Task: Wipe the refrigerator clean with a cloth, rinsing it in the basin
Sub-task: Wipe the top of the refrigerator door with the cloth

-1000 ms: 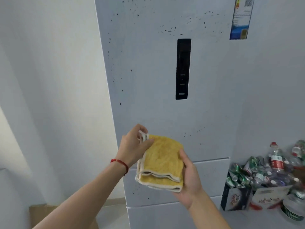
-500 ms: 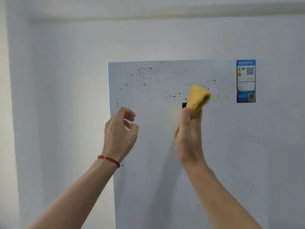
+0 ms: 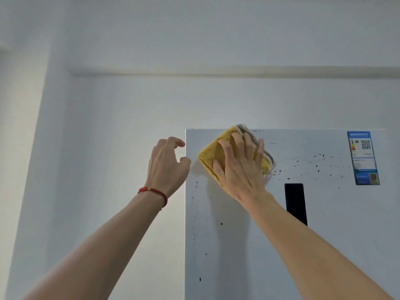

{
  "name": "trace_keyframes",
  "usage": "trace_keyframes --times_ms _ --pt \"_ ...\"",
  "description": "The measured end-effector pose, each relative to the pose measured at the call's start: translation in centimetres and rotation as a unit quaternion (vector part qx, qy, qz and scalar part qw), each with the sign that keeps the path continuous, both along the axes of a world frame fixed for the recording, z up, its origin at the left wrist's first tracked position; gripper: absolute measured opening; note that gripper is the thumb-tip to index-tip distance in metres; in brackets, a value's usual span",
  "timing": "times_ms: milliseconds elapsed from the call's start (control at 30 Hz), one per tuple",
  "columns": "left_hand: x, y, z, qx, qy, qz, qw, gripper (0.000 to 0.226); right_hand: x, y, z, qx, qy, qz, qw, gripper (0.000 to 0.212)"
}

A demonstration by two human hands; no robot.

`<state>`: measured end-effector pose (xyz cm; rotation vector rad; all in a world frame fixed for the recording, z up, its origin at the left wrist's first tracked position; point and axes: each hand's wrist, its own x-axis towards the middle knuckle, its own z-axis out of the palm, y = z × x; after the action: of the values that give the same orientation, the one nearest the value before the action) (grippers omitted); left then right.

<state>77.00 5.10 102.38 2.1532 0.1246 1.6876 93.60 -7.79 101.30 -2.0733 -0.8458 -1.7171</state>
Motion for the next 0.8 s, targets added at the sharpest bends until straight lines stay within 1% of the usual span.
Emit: trace_keyframes --times_ms 100,233,333,367,400,467,567,667,700,733,800 --pt "0.2 1.0 2.0 -0.031 0.004 -0.024 0.999 0.038 -1.2 3.4 1.7 0.001 -0.006 0.018 1.000 0.071" --pt "1.1 2.0 3.5 -0.055 0.007 -0.057 0.997 0.043 -2.6 6.8 2.9 -0.105 -0.057 0.015 0.993 0.071" --pt "2.4 1.7 3.9 -0.069 -0.004 -0.085 0.994 0.038 -0.9 4.6 3.3 -0.160 -0.084 0.020 0.983 0.071" --pt "2.7 1.4 3.9 -0.064 -0.003 -0.091 0.994 0.033 0.0 3.2 3.4 -0.149 -0.078 0.020 0.986 0.071" --pt "3.0 1.0 3.9 -0.056 0.004 -0.094 0.994 0.026 1.2 1.5 3.6 -0.116 -0.056 0.020 0.992 0.071" --pt "3.5 0.1 4.1 -0.048 0.009 -0.091 0.995 0.029 3.7 -2.8 3.7 -0.026 0.002 0.013 1.000 0.071" --pt "3.5 0.0 4.3 -0.048 0.004 -0.067 0.997 0.035 6.3 -7.9 3.7 0.040 0.076 0.008 0.996 0.070" --pt "3.2 -0.1 4.3 -0.062 0.000 -0.076 0.995 0.029 5.9 -7.1 4.4 0.145 0.150 0.009 0.978 0.070" --pt "3.0 -0.1 4.3 -0.065 0.000 -0.083 0.994 0.030 4.9 -5.5 4.7 0.158 0.156 0.003 0.975 0.071" --pt "2.8 -0.2 4.4 -0.069 0.001 -0.090 0.994 0.031 3.7 -3.4 4.6 0.143 0.141 0.003 0.980 0.072" --pt "2.6 -0.2 4.4 -0.092 0.016 -0.097 0.991 0.031 0.9 1.1 4.0 0.069 0.080 0.028 0.994 0.071"
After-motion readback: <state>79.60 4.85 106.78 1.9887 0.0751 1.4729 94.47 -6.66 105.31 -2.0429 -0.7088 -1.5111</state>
